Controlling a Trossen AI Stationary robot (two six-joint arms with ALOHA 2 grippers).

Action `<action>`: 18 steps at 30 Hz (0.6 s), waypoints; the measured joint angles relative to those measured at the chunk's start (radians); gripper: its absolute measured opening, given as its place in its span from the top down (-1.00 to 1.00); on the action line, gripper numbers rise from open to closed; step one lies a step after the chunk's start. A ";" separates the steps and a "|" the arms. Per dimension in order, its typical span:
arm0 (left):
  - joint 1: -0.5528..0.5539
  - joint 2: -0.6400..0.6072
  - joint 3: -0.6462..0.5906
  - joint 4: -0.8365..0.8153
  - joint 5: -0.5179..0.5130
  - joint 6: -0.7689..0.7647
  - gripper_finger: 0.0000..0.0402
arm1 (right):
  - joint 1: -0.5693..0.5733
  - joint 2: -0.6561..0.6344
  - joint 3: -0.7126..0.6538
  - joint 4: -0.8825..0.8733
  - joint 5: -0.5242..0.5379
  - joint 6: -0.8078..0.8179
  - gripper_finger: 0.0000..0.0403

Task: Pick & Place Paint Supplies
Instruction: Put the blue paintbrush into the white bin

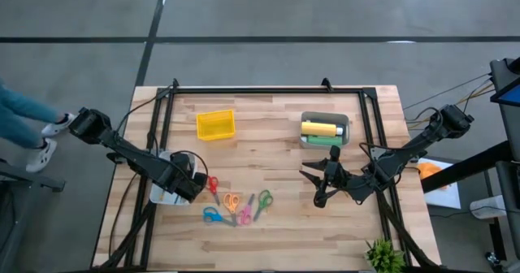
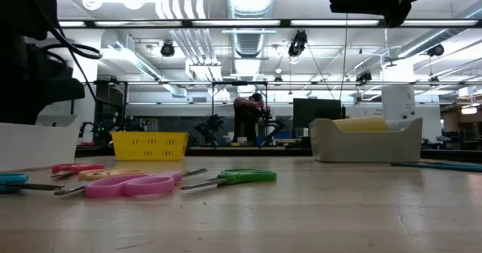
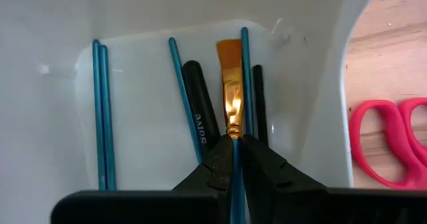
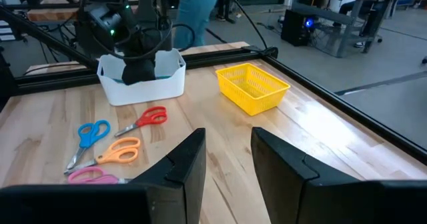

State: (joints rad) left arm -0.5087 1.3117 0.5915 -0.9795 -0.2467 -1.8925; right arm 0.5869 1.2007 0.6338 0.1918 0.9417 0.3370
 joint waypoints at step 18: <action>0.000 0.001 -0.002 0.023 0.015 0.005 0.46 | 0.000 0.000 0.000 0.000 0.000 0.000 0.40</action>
State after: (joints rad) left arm -0.5087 1.3125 0.5896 -0.9569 -0.2317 -1.8874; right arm 0.5865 1.2007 0.6338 0.1917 0.9418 0.3370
